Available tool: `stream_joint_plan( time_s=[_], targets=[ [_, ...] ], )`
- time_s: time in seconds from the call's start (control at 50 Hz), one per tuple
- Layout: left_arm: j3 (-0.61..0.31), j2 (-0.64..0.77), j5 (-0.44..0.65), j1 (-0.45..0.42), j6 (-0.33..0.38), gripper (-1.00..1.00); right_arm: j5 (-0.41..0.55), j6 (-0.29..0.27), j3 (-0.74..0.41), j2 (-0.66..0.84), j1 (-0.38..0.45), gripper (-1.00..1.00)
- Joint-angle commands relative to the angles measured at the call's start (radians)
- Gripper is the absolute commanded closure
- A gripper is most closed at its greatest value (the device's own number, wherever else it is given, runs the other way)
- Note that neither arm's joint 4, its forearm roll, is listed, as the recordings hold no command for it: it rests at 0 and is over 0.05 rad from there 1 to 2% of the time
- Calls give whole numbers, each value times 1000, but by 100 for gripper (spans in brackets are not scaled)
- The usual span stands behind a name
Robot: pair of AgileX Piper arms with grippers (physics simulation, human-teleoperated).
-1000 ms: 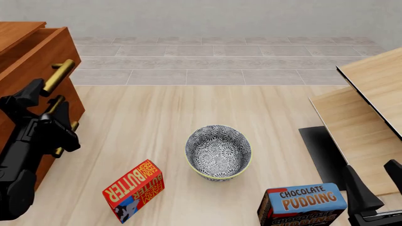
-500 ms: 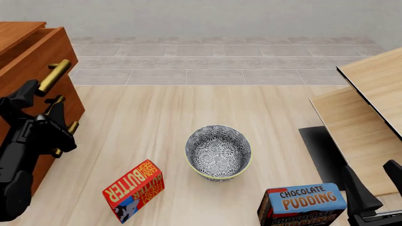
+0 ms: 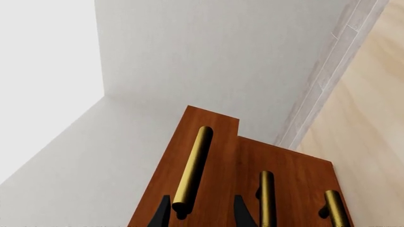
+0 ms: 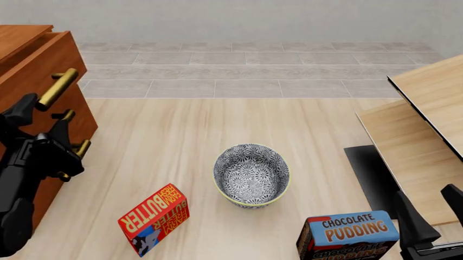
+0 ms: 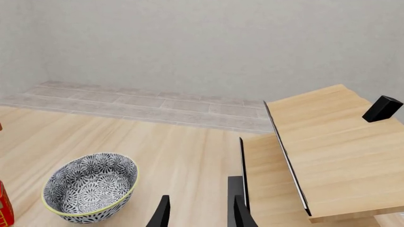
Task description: Close the top drawer of the cabinet.
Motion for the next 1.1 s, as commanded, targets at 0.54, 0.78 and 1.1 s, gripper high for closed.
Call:
stream_joint_plan(
  time_s=[0.54, 0.78, 1.1],
  targets=[
    [22, -11, -4, 88, -5, -100, 0, -4, 0, 0, 3, -100],
    [28, -16, -4, 114, -10, -100, 0, -6, 0, 0, 6, -100],
    [36, -18, -4, 127, -8, -100, 8, -10, 0, 0, 10, -100]
  ],
)
